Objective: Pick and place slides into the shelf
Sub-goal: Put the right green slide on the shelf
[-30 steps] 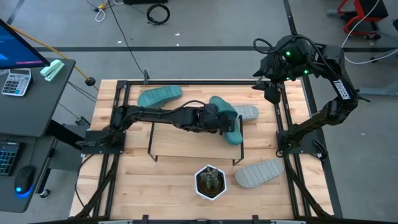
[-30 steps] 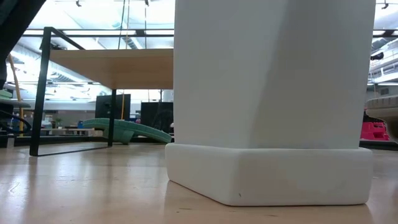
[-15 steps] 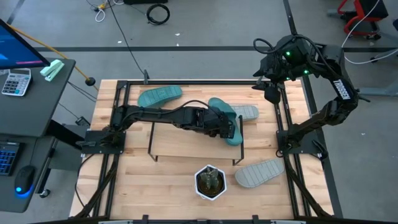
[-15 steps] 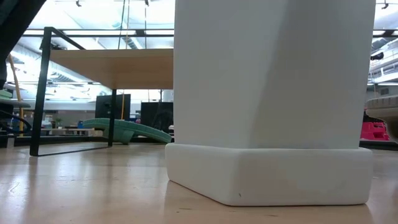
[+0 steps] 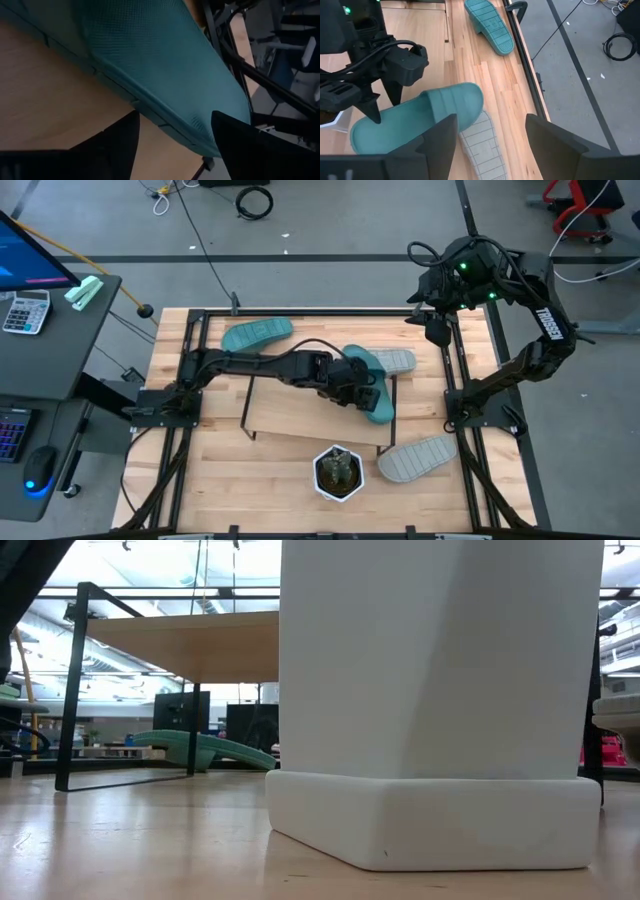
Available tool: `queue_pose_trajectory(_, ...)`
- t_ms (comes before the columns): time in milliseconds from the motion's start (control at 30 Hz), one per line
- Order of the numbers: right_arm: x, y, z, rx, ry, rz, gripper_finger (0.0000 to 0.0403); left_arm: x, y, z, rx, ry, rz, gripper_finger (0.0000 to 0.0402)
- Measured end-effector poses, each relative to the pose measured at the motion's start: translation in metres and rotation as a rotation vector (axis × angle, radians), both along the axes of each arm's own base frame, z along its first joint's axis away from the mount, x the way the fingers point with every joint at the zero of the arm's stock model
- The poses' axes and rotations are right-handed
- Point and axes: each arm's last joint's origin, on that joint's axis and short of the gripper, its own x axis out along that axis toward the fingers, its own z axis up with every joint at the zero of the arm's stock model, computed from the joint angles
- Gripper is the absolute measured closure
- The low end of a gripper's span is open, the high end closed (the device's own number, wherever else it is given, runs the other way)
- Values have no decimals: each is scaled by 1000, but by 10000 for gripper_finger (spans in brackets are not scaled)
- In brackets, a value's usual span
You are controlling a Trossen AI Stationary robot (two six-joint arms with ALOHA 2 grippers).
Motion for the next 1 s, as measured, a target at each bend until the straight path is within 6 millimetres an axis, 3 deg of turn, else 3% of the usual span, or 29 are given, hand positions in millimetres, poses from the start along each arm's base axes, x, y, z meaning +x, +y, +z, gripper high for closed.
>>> queue_pose_trajectory(500, 0, 0, 0, 0, 0, 0, 160, 0, 2, 0, -34, -7, -138, 95)
queue_pose_trajectory(667, 1, -1, -1, 6, 4, -3, 160, -8, 2, 13, -39, -28, -178, 91)
queue_pose_trajectory(800, 11, -4, -17, 56, 66, -3, 160, -20, 4, 35, -8, -75, -192, 92)
queue_pose_trajectory(1000, 34, -16, -62, 107, 201, 16, 160, -46, 13, 73, 93, -140, -126, 92)
